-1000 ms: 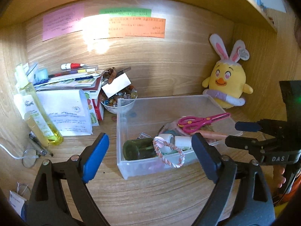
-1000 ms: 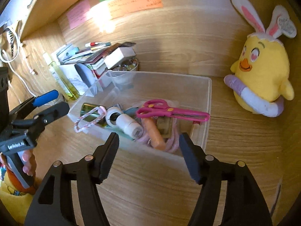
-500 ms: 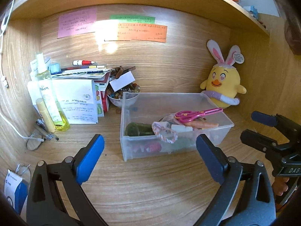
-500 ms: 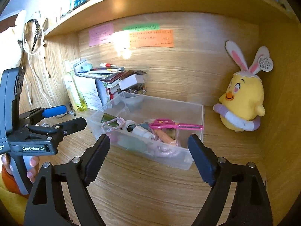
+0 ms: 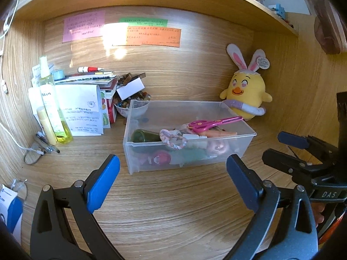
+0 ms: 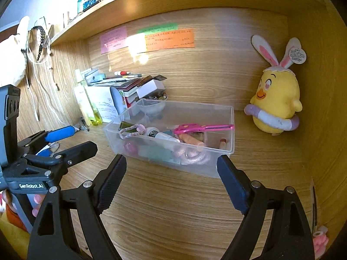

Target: Organize objects

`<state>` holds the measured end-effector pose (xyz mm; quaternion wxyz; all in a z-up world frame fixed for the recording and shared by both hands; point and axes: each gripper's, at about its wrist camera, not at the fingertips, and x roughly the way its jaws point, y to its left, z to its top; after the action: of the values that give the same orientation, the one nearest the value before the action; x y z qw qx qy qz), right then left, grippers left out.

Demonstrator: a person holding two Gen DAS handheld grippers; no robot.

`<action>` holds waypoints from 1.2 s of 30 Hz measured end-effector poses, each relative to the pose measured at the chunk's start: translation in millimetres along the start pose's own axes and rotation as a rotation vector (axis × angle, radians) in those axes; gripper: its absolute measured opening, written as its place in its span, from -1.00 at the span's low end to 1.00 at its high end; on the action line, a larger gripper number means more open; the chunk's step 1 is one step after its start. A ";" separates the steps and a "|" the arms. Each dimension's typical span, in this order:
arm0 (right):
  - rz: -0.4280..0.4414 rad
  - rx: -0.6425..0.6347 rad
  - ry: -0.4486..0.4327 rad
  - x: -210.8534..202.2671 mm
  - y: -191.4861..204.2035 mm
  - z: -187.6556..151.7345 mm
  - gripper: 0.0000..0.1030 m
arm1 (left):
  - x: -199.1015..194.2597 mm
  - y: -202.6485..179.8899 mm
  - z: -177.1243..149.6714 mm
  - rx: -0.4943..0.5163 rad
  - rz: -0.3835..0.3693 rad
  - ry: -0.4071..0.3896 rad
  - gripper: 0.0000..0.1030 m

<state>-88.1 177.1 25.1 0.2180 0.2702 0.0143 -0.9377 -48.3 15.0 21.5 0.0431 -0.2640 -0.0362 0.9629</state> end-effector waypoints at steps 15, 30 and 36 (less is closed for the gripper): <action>0.012 0.023 0.027 17.0 -6.1 1.2 0.62 | 16.7 1.3 -0.7 -0.003 -0.006 0.027 0.94; 0.023 0.035 0.040 21.5 -7.6 1.2 0.62 | 19.0 2.8 0.2 -0.018 -0.016 0.028 0.94; 0.023 0.037 0.042 21.8 -7.6 0.9 0.62 | 20.4 6.2 -1.0 -0.046 -0.028 0.042 0.94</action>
<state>-108.3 175.1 14.0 0.2232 0.2942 -0.0016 -0.9293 -65.6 10.9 9.7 0.0511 -0.2846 -0.0610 0.9553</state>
